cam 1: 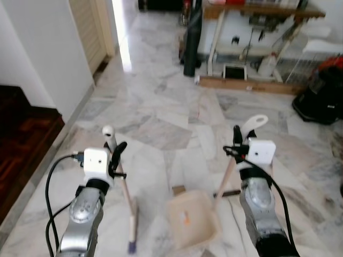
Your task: Sweep floor
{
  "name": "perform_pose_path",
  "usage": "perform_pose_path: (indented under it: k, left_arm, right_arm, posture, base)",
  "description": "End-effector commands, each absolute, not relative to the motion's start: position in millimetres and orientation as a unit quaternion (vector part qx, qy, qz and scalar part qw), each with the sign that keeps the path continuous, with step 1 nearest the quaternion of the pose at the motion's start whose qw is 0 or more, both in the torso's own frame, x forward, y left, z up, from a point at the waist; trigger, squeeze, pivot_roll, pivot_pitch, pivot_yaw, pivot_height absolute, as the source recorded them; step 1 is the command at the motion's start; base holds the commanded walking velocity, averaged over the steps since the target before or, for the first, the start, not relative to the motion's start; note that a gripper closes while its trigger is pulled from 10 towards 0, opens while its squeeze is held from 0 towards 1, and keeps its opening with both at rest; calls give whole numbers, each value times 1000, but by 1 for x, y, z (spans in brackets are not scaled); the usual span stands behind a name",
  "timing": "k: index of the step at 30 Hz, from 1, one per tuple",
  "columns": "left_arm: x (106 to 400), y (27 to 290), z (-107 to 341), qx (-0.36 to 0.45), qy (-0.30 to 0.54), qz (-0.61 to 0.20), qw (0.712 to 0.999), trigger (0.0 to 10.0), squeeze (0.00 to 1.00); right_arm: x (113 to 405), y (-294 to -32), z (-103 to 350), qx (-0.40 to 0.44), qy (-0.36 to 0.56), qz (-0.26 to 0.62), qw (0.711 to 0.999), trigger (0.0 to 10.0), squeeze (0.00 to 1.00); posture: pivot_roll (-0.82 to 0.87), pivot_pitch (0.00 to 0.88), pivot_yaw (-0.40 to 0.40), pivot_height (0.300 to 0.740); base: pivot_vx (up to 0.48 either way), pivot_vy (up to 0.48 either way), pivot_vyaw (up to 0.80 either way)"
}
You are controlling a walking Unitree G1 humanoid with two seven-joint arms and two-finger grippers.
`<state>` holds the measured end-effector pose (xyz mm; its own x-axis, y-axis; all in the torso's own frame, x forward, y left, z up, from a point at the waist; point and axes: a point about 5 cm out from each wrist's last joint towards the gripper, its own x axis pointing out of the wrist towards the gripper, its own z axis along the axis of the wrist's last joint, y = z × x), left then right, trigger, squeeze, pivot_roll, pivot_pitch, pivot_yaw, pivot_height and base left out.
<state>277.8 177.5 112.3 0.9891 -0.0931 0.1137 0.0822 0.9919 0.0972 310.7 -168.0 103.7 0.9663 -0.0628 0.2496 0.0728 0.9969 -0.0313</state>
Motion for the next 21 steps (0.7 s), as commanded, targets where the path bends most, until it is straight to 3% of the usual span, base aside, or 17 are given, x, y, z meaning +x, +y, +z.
perform_pose_path:
  k: [1, 21]
  left_arm:
    - [279, 172, 118, 49, -73, -52, 995, 10000, 0]
    - [278, 171, 118, 49, -73, -53, 995, 10000, 0]
  right_arm:
    - [311, -176, 112, -28, -142, -43, 988, 10000, 0]
    - [311, -176, 109, -30, -136, -45, 989, 10000, 0]
  posture:
    - [41, 35, -17, 740]
    - [42, 29, -17, 740]
  base:
    - [360, 0, 0]
    - [360, 0, 0]
